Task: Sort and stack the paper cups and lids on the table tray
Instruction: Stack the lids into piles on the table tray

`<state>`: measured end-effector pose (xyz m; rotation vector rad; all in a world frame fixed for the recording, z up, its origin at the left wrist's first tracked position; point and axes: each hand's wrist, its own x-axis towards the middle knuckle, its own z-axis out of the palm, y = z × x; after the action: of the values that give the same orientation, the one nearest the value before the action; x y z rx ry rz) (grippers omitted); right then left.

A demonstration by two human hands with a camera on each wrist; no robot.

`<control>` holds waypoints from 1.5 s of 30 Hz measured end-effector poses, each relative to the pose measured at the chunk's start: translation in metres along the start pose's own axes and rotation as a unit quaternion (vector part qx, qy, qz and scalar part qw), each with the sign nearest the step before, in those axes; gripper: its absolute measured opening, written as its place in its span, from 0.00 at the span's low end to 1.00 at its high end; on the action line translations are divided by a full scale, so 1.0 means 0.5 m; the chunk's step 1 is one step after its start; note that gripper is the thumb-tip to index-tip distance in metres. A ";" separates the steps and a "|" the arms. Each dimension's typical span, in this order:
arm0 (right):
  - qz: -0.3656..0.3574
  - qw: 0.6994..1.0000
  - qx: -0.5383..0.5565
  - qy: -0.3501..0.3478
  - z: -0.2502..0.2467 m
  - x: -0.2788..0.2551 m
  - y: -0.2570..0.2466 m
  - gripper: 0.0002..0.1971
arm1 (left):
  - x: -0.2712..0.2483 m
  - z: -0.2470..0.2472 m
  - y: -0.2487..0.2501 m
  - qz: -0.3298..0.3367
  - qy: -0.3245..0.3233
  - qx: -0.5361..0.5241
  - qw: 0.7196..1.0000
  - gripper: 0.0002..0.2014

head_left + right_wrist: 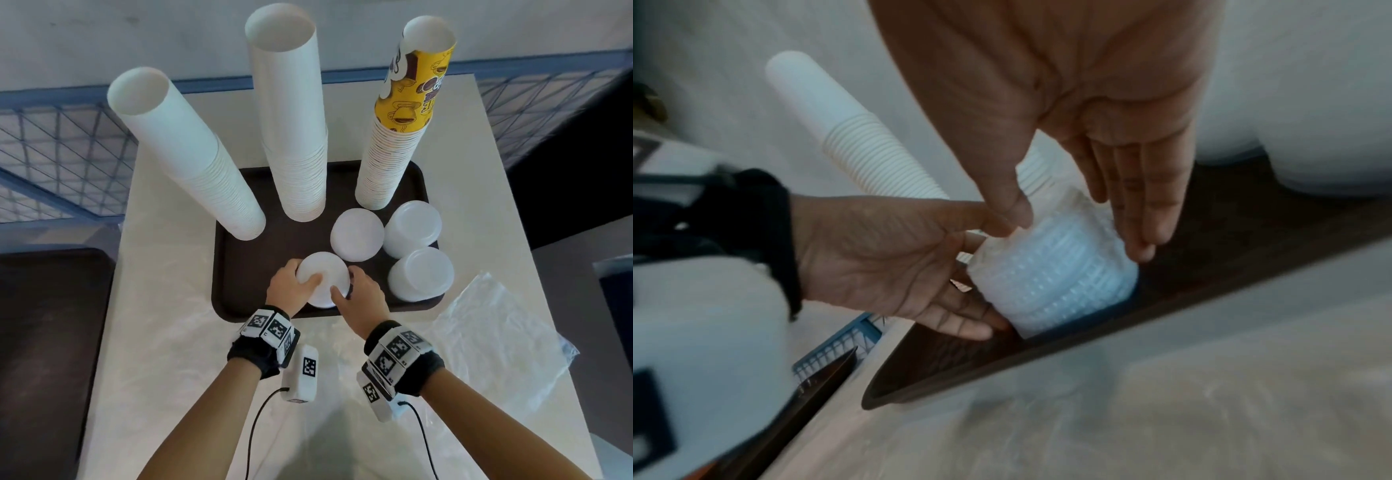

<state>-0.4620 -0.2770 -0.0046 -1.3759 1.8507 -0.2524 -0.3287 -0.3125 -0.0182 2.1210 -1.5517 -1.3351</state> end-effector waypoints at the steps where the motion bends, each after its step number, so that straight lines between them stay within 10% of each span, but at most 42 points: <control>1: -0.008 1.000 -0.016 0.008 -0.006 -0.005 -0.001 0.27 | 0.000 0.006 0.005 0.000 -0.003 0.001 1.000 0.23; 13: -0.192 0.940 -0.255 0.116 -0.011 -0.023 0.033 0.26 | -0.006 0.039 0.034 0.013 -0.055 -0.028 0.998 0.22; 20: -0.200 0.927 -0.305 0.090 -0.019 -0.023 0.039 0.27 | 0.049 -0.012 0.080 0.028 0.012 -0.038 0.999 0.22; 27: -0.203 0.922 -0.314 0.100 0.003 -0.021 0.020 0.36 | 0.117 0.006 0.150 0.073 -0.078 0.009 0.994 0.34; 45: -0.209 0.867 -0.404 0.203 0.057 0.016 0.039 0.29 | 0.171 -0.012 0.171 0.103 -0.169 0.079 0.977 0.29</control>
<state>-0.4566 -0.2680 -0.0385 -2.4731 2.0728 0.0504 -0.3769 -0.4230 -0.0089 1.8188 -2.0084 -1.6065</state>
